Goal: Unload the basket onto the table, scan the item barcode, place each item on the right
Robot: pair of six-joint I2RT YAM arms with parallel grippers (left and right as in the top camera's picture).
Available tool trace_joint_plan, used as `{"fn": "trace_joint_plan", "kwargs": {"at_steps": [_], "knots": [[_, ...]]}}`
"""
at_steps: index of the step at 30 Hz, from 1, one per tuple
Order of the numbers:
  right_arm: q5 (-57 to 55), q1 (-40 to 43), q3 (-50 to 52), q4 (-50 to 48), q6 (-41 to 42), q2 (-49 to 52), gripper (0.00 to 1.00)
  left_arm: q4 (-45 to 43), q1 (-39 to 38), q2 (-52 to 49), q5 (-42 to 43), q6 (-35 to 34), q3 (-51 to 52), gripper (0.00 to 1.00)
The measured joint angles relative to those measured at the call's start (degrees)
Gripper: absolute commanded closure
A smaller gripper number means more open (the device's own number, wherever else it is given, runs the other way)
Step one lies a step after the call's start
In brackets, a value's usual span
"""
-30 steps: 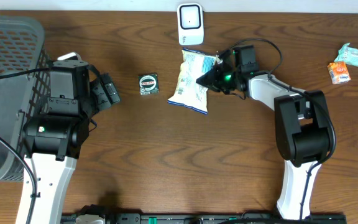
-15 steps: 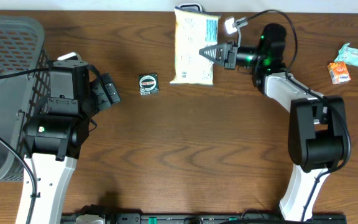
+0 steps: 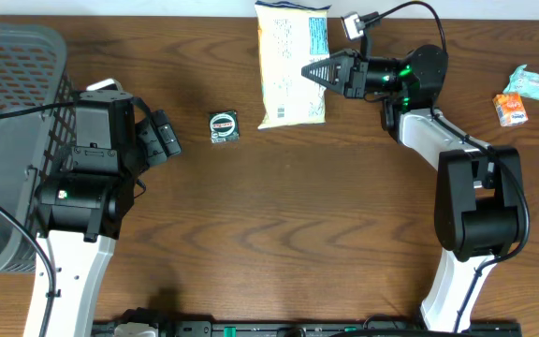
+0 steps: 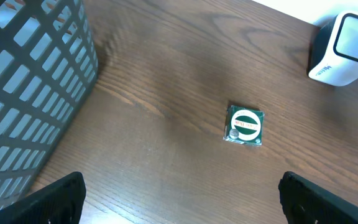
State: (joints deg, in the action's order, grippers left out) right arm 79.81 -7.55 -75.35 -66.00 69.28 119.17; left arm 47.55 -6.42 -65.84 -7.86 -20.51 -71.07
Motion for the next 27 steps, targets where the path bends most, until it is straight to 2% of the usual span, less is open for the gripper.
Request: {"fn": "trace_joint_plan", "kwargs": {"at_steps": [5,13,27], "knots": [[-4.44,0.00,0.00,8.74,-0.13,-0.02,0.99,0.00,0.00,0.00,0.00,0.00,0.00,0.02],[-11.06,0.00,0.00,20.15,-8.33,-0.02,0.98,-0.02,0.00,0.00,0.00,0.00,0.00,0.02],[-14.34,0.00,0.00,21.20,-15.96,-0.02,0.98,0.00,0.00,0.00,0.00,0.00,0.00,0.03]]}}
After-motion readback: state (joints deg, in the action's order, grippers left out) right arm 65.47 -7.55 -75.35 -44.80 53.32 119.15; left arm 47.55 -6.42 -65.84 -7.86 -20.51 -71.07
